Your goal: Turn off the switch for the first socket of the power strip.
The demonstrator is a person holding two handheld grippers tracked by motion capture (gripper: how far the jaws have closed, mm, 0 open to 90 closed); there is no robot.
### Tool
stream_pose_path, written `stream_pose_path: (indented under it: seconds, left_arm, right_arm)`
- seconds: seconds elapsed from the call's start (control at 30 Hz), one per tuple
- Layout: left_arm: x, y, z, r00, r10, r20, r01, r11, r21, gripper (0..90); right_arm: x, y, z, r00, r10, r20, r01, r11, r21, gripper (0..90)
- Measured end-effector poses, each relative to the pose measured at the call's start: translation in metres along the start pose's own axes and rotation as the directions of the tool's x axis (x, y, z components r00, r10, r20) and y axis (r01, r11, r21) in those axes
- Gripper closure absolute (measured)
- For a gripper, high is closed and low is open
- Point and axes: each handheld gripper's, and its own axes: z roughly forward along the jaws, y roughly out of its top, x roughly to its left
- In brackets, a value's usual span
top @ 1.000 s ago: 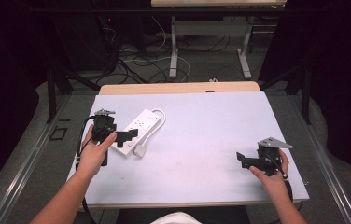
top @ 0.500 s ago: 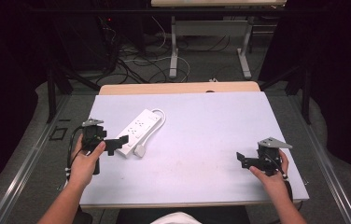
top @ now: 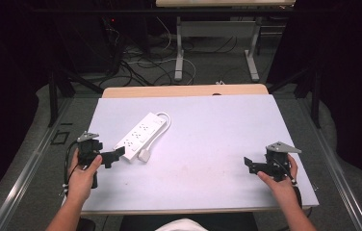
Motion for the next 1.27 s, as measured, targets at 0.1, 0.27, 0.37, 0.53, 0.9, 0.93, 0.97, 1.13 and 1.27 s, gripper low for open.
stream_pose_path:
  seconds: [0.1, 0.27, 0.37, 0.53, 0.9, 0.93, 0.97, 1.13, 1.27]
  left_arm:
    - [0.004, -0.005, 0.001, 1.0000, -0.008, 0.003, 0.008, 1.0000, 0.004, 0.6]
    - [0.009, -0.013, 0.004, 0.9997, -0.022, -0.005, 0.022, 0.9997, -0.004, 0.6]
    - [0.013, -0.017, 0.005, 0.9995, -0.031, -0.006, 0.030, 0.9995, -0.008, 0.6]
    - [0.019, -0.021, 0.005, 0.9990, -0.039, -0.024, 0.038, 0.9991, -0.017, 0.6]
    - [0.024, -0.031, 0.007, 0.9989, -0.035, -0.031, 0.035, 0.9994, -0.002, 0.7]
    - [0.024, -0.031, 0.008, 0.9989, -0.030, -0.036, 0.030, 0.9996, -0.003, 0.7]
    - [0.024, -0.031, 0.008, 0.9988, -0.033, -0.035, 0.033, 0.9994, -0.001, 0.7]
    - [0.024, -0.031, 0.009, 0.9990, -0.029, -0.034, 0.029, 0.9995, -0.012, 0.8]
    - [0.023, -0.033, 0.010, 0.9990, -0.028, -0.036, 0.028, 0.9996, -0.007, 1.0]
  right_arm:
    - [0.000, 0.000, 0.000, 1.0000, 0.000, 0.000, 0.000, 1.000, 0.000, 2.5]
    - [0.000, 0.000, 0.000, 1.0000, 0.001, -0.001, -0.001, 1.000, 0.002, 2.5]
    - [0.000, 0.000, 0.000, 1.0000, 0.002, -0.001, -0.002, 1.000, 0.001, 2.6]
    - [0.000, 0.000, 0.000, 1.0000, 0.001, -0.001, -0.001, 1.000, 0.002, 2.6]
    - [0.000, 0.000, 0.001, 1.0000, 0.000, -0.003, 0.000, 1.000, 0.002, 2.5]
    - [0.000, -0.001, 0.001, 1.0000, 0.000, -0.003, 0.000, 1.000, 0.001, 2.5]
    - [0.000, -0.001, 0.001, 1.0000, 0.002, -0.003, -0.002, 1.000, 0.003, 2.5]
    - [-0.001, -0.001, 0.002, 1.0000, -0.001, -0.005, 0.001, 1.000, 0.009, 2.5]
    - [-0.001, -0.001, 0.002, 1.0000, 0.001, -0.006, -0.001, 1.000, 0.009, 2.5]
